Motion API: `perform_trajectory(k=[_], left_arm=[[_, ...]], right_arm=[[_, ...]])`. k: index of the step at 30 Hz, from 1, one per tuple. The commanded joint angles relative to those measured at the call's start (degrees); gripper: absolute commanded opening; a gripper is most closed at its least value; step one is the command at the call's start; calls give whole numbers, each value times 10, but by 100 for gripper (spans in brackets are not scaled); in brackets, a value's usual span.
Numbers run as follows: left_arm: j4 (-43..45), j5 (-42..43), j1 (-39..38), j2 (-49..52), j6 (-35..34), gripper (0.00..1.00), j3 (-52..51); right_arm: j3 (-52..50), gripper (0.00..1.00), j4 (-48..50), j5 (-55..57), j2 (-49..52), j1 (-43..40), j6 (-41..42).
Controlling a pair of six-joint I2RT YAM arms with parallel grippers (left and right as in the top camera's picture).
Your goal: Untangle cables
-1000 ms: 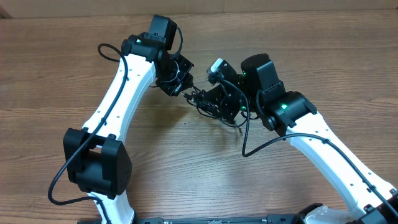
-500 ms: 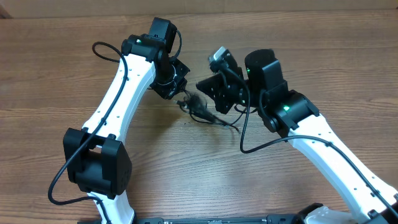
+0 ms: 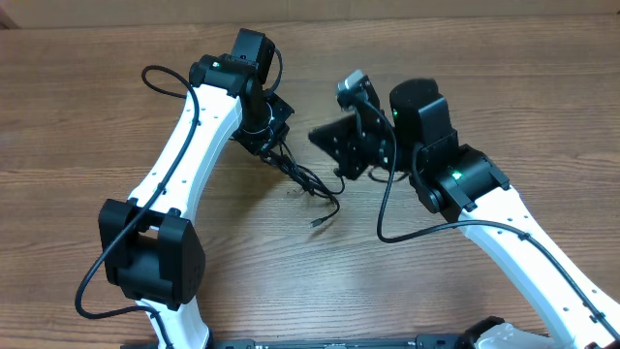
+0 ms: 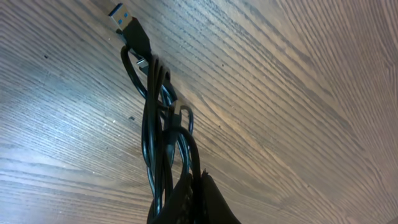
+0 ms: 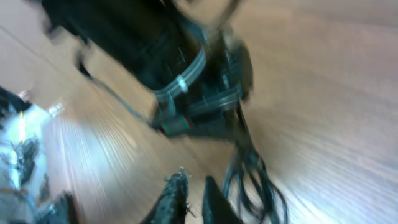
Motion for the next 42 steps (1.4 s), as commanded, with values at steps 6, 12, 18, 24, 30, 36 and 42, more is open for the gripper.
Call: perform_trajectory(k=[6, 12, 18, 24, 30, 36, 42], left_arm=[[11, -9, 2, 2, 12, 4, -9], [14, -10, 2, 2, 10, 4, -9], [20, -15, 2, 2, 10, 4, -9], [32, -28, 2, 2, 10, 4, -9], [35, -27, 2, 2, 10, 5, -9], [34, -27, 2, 2, 10, 5, -9], [32, -27, 2, 2, 11, 4, -9]], right_arm=[[2, 29, -113, 90, 14, 0, -128], [2, 33, -125, 89, 58, 0, -150], [2, 33, -126, 85, 99, 8, -163], [2, 33, -125, 87, 104, 41, -193], [2, 36, -121, 96, 109, 59, -219], [2, 34, -103, 106, 133, 60, -220], [2, 26, -84, 113, 163, 60, -220]])
